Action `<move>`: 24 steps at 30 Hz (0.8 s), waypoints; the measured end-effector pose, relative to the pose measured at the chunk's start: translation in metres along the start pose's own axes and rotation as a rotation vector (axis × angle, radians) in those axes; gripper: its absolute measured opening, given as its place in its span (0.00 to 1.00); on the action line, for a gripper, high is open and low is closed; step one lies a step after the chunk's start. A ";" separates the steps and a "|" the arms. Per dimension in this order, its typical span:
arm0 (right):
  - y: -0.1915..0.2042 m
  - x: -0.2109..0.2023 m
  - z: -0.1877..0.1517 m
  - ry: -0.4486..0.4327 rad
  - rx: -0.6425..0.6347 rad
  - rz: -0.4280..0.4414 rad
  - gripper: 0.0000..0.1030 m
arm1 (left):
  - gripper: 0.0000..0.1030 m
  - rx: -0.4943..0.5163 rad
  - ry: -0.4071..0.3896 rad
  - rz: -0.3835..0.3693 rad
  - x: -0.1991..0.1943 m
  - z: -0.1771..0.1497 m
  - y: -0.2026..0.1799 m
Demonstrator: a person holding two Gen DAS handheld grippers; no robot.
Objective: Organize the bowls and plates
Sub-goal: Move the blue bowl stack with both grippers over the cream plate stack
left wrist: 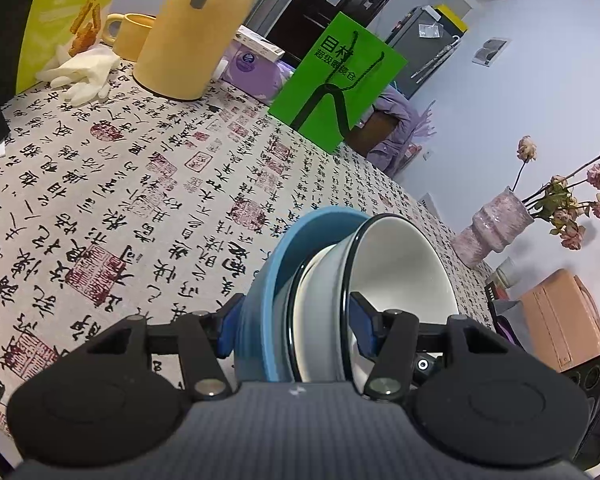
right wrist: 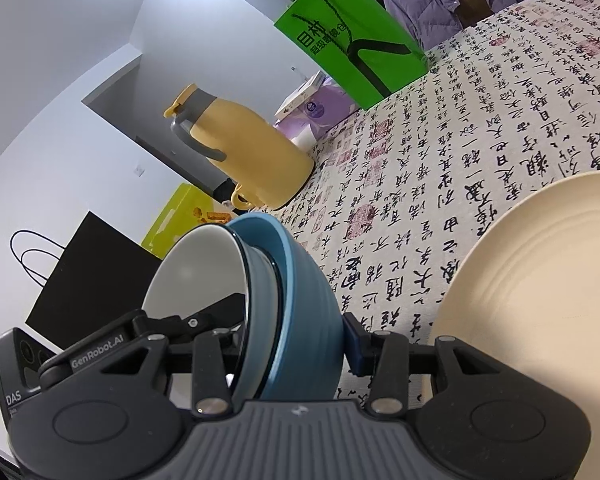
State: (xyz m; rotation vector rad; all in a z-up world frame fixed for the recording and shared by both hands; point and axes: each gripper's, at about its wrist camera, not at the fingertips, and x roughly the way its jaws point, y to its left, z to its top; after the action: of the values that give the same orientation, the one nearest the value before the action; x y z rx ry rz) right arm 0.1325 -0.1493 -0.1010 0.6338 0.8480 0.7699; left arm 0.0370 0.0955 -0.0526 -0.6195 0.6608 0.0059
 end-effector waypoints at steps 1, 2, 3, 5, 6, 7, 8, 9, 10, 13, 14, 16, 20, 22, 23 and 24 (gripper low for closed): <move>-0.001 -0.002 0.000 -0.002 0.001 0.000 0.41 | 0.54 0.002 0.000 -0.001 0.000 -0.001 -0.001; -0.001 -0.003 0.000 -0.004 0.002 -0.001 0.41 | 0.54 0.004 0.001 -0.001 0.000 -0.001 -0.003; -0.002 -0.004 0.000 -0.006 0.003 -0.001 0.41 | 0.54 0.006 0.001 -0.002 0.001 -0.002 -0.005; -0.003 -0.008 0.000 -0.011 0.004 -0.001 0.41 | 0.54 0.011 0.002 -0.004 0.001 -0.003 -0.008; -0.004 -0.009 0.000 -0.013 0.005 0.000 0.41 | 0.54 0.013 0.002 -0.005 0.001 -0.003 -0.010; -0.005 -0.011 0.000 -0.015 0.006 0.000 0.41 | 0.54 0.014 0.003 -0.006 0.002 -0.004 -0.011; -0.006 -0.013 0.000 -0.017 0.007 0.000 0.41 | 0.54 0.016 0.004 -0.006 0.002 -0.004 -0.012; -0.007 -0.015 0.000 -0.019 0.008 0.000 0.41 | 0.54 0.018 0.004 -0.007 0.002 -0.005 -0.014; -0.008 -0.016 0.000 -0.020 0.009 0.000 0.41 | 0.54 0.019 0.005 -0.007 0.003 -0.005 -0.015; -0.010 -0.020 0.000 -0.024 0.014 0.000 0.41 | 0.54 0.023 0.008 -0.007 0.004 -0.006 -0.018; -0.011 -0.021 0.000 -0.024 0.015 0.000 0.41 | 0.54 0.024 0.008 -0.007 0.004 -0.007 -0.020; -0.012 -0.022 0.001 -0.027 0.017 0.000 0.41 | 0.54 0.026 0.009 -0.008 0.005 -0.007 -0.022; -0.014 -0.026 0.001 -0.034 0.021 0.001 0.41 | 0.54 0.033 0.011 -0.008 0.007 -0.009 -0.027; -0.016 -0.028 0.001 -0.037 0.022 0.000 0.41 | 0.54 0.036 0.012 -0.011 0.008 -0.009 -0.029; -0.016 -0.029 0.001 -0.039 0.022 -0.001 0.41 | 0.54 0.038 0.012 -0.011 0.008 -0.010 -0.030; -0.017 -0.030 0.002 -0.040 0.023 -0.001 0.41 | 0.54 0.039 0.013 -0.013 0.008 -0.011 -0.031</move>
State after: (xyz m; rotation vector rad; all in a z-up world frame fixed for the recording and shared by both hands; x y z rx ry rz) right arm 0.1268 -0.1834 -0.1005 0.6671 0.8214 0.7451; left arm 0.0434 0.0621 -0.0473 -0.5868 0.6679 -0.0225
